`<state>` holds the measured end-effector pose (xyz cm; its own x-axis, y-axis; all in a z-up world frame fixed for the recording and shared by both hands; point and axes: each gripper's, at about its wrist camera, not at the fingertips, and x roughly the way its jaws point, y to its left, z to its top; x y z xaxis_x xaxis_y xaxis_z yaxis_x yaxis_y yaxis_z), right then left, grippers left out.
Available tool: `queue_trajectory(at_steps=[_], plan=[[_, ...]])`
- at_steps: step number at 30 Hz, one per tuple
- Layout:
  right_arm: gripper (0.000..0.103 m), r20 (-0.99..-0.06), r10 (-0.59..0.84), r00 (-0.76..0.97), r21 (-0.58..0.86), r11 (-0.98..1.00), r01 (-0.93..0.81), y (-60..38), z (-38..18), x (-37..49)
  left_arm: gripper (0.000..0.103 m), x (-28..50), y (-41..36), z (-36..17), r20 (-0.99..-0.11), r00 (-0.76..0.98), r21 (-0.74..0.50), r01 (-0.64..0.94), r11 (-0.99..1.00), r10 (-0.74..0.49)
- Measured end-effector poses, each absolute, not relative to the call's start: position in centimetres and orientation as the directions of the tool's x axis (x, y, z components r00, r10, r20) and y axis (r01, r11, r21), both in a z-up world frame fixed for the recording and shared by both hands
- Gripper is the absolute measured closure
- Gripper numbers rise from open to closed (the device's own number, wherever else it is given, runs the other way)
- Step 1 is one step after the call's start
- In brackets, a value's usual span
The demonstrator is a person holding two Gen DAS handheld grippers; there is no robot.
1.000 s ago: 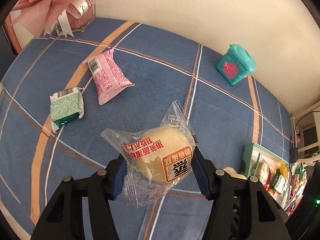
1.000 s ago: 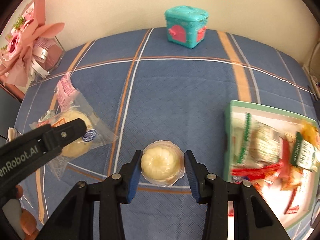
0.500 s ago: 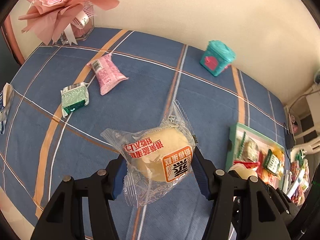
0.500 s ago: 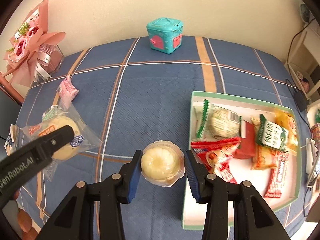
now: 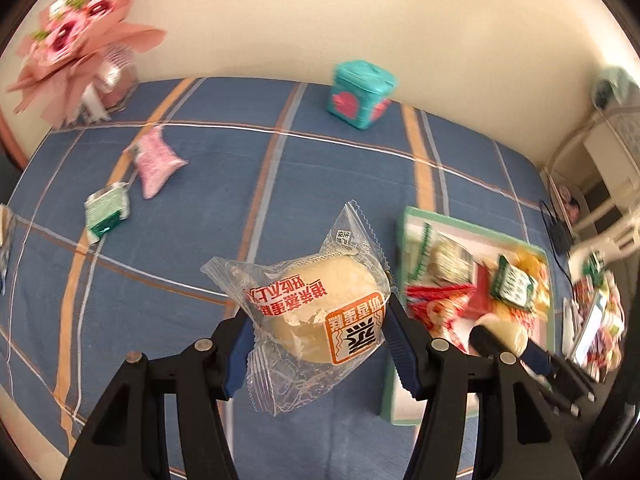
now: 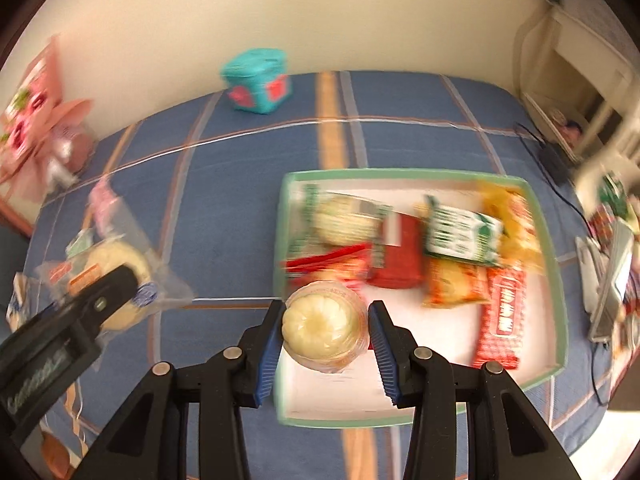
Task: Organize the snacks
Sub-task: 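Carry the cup bun and bagged bun over the tray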
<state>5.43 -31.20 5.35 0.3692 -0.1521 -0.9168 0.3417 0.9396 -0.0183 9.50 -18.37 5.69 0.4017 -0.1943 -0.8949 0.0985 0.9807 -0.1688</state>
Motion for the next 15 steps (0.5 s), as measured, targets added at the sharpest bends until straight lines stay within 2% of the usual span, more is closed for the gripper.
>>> queue_trajectory(at_steps=[8,15], plan=[[0.058,-0.929,-0.196,0.313,-0.018,0.871,0.491,-38.3,4.9,3.2,0.041,8.1,-24.0,4.7,-0.909,0.343,-0.166,0.226,0.96,-0.238],[0.058,-0.931,-0.208,0.299,-0.019,0.848,0.53,-40.8,4.9,2.0,0.041,6.9,-27.2,3.9,-0.92,0.303,-0.152,0.311,0.938,-0.249]])
